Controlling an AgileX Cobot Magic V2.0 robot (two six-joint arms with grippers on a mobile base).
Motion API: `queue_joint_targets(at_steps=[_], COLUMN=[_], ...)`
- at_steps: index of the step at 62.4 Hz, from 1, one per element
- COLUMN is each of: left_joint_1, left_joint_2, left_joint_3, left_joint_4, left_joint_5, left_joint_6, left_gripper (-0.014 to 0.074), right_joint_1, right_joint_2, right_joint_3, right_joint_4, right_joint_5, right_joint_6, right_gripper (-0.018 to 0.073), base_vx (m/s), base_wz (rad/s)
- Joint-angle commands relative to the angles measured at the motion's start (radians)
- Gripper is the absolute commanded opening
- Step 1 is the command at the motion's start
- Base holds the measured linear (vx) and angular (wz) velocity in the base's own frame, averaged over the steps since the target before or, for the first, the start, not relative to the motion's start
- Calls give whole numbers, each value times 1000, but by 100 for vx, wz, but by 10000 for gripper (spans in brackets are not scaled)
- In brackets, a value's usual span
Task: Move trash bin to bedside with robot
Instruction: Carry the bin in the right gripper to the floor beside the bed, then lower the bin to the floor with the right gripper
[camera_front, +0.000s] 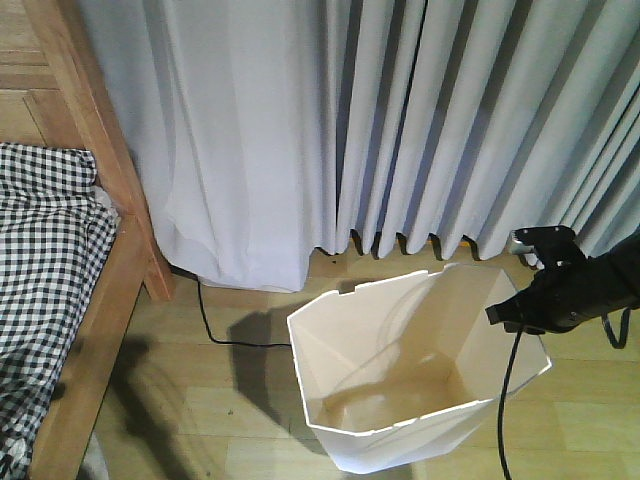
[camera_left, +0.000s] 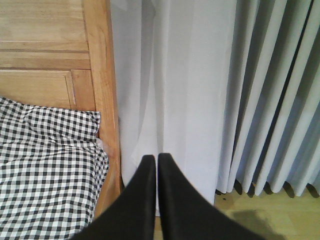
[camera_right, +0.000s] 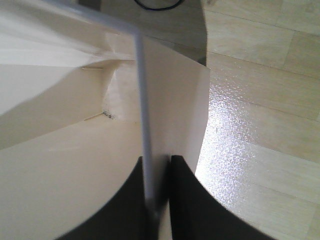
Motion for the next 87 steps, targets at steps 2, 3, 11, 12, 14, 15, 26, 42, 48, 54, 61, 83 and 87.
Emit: queue_joint_targets(at_steps=[2, 3, 11, 12, 14, 15, 26, 42, 48, 54, 61, 83, 87], left_joint_1=[-3, -3, -3, -3, -3, -3, -3, -3, -3, -3, -3, -3, -3], left_joint_2=[-10, -10, -10, -10, -10, -10, -10, -10, -10, -10, -10, -10, -10], left_joint_3=[29, 29, 29, 29, 29, 29, 29, 29, 29, 29, 29, 29, 29], left_joint_4=[-4, -4, -4, -4, -4, -4, -4, -4, -4, -4, -4, -4, -4], left_joint_5=[-74, -74, -74, -74, -74, -74, -74, -74, -74, -74, -74, -74, -74], left_joint_6=[-8, -8, -8, -8, -8, -8, -8, -8, -8, -8, -8, -8, -8], left_gripper=[-6, -6, -6, -6, -6, -6, -6, -6, -6, -6, -6, -6, -6], right_joint_1=[-2, -2, -2, -2, -2, -2, -2, -3, -4, -4, -4, -32, -42], right_joint_2=[-68, -68, -68, -68, -68, -68, -65, 77, 149, 231, 335, 624, 663], right_joint_3=[-22, -22, -22, -22, -22, -22, -22, -127, -188, -258, -346, -580, -608], right_joint_4=[58, 58, 58, 58, 58, 58, 89, 130, 135, 134, 136, 242, 255], right_joint_5=[81, 81, 82, 82, 82, 82, 67, 21, 24, 22, 47, 78, 79], right_joint_6=[11, 11, 11, 11, 11, 11, 11, 13, 13, 12, 10, 7, 2], right_gripper=[-7, -7, -7, -7, -7, -7, -7, -7, -7, -7, -7, -7, -7], base_vx=[0, 0, 0, 0, 0, 0, 0, 0, 0, 0, 0, 0, 0], base_wz=[0, 0, 0, 0, 0, 0, 0, 0, 0, 0, 0, 0, 0])
